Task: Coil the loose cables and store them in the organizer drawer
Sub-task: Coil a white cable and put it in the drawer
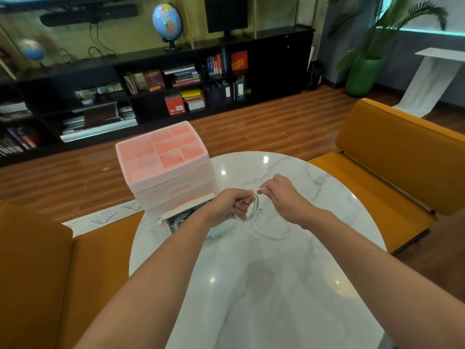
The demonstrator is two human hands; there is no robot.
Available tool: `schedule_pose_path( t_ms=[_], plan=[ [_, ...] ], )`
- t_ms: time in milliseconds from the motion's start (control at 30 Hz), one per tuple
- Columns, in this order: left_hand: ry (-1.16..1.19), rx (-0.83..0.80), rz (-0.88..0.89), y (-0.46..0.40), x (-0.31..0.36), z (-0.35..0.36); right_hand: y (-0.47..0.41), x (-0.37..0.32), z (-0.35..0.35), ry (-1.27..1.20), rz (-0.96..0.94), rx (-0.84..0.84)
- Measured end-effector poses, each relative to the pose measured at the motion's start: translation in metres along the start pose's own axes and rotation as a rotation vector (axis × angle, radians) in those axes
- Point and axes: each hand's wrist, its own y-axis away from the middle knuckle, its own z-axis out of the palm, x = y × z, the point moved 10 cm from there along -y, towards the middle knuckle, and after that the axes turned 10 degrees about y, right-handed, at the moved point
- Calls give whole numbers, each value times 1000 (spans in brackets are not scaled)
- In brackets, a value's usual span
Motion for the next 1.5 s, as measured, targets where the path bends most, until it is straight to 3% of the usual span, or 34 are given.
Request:
schedule_pose_path(
  t_ms=[100, 233, 300, 500, 600, 733, 1167, 1500],
  plan=[
    [103, 11, 16, 0, 2, -2, 1, 6, 0, -2, 5, 23],
    [295, 38, 49, 1, 4, -8, 8, 21, 2, 327, 52, 22],
    [386, 51, 69, 0, 6, -12, 14, 36, 9, 325, 148, -37],
    [493, 28, 60, 0, 7, 0, 24, 54, 12, -537, 454, 95],
    [418, 13, 67, -1, 9, 11, 23, 44, 22, -932, 598, 60],
    [329, 66, 73, -5, 9, 7, 18, 32, 33, -1379, 619, 9],
    [118, 208, 71, -4, 2, -9, 19, 23, 49, -1424, 564, -1],
    [71, 219, 65, -14, 0, -18, 24, 10, 71, -1400, 609, -292]
  ],
)
